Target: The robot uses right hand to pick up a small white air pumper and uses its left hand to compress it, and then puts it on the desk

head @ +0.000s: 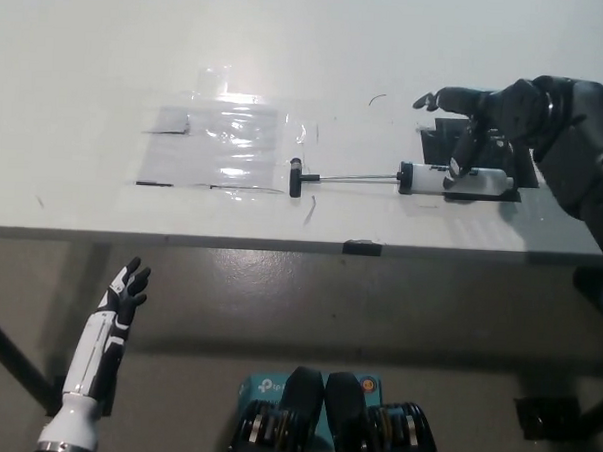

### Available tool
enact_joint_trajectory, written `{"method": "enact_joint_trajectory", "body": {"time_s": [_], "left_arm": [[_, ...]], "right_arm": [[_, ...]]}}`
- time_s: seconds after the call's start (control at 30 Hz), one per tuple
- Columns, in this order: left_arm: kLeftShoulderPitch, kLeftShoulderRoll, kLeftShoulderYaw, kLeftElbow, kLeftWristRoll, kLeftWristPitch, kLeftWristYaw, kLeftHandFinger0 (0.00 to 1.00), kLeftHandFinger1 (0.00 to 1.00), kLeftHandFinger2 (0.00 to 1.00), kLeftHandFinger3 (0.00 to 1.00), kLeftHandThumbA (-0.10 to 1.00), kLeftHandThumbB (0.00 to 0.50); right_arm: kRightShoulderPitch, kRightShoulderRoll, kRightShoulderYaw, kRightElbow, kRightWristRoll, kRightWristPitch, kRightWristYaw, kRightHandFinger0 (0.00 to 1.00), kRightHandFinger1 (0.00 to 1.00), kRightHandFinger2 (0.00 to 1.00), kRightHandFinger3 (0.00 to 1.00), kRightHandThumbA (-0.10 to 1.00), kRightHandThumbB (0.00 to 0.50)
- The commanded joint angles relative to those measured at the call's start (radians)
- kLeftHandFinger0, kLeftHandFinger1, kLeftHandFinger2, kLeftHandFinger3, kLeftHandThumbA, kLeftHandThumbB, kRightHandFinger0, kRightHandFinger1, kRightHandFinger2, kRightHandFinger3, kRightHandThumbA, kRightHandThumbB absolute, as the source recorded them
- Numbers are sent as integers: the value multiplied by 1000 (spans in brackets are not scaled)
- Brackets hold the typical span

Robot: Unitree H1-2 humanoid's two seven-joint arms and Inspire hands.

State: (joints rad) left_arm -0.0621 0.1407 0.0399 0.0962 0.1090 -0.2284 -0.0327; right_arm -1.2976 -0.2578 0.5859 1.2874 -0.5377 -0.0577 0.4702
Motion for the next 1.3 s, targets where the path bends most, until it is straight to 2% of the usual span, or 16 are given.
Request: {"method": "enact_joint_trajectory", "body": {"time_s": [0.0,0.33,0.43,0.57,0.73,0.93,1.1,1.13,1.27], "left_arm": [[-16,23,7,-28,1,-19,5,1000,1000,1000,1000,1000,210],[-16,24,4,-24,9,-24,8,1000,1000,1000,1000,1000,209],[-14,24,3,-33,15,-9,8,1000,1000,1000,1000,1000,208],[-16,24,5,-29,17,-17,10,1000,1000,1000,1000,1000,207],[-14,24,5,-28,20,-24,11,1000,1000,1000,1000,1000,199],[-16,23,6,-21,13,-24,9,1000,1000,1000,1000,1000,202],[-25,26,9,-26,17,-16,10,1000,1000,1000,1000,1000,205],[-5,27,9,-38,19,-13,8,1000,1000,1000,1000,1000,206],[35,14,14,-38,-21,-11,-2,1000,1000,1000,1000,1000,170]], "right_arm": [[-92,-1,-2,19,-20,-22,-62,1000,1000,1000,1000,1000,444],[-89,-1,0,37,-28,4,-60,1000,1000,1000,1000,1000,409],[-91,1,-10,46,-22,17,-47,1000,1000,1000,1000,1000,414],[-94,2,-39,56,6,26,18,1000,1000,1000,1000,1000,374],[-96,1,-51,64,8,30,56,1000,1000,1000,1000,1000,362],[-88,-7,-19,67,-22,-51,82,1000,1000,1000,1000,1000,296],[-89,3,-22,85,-20,-31,88,1000,1000,1000,1000,1000,304],[-77,10,-21,84,-22,-22,88,1000,1000,1000,1000,1000,318],[-66,24,-5,82,-37,15,108,1000,1000,1000,1000,1000,332]]}}
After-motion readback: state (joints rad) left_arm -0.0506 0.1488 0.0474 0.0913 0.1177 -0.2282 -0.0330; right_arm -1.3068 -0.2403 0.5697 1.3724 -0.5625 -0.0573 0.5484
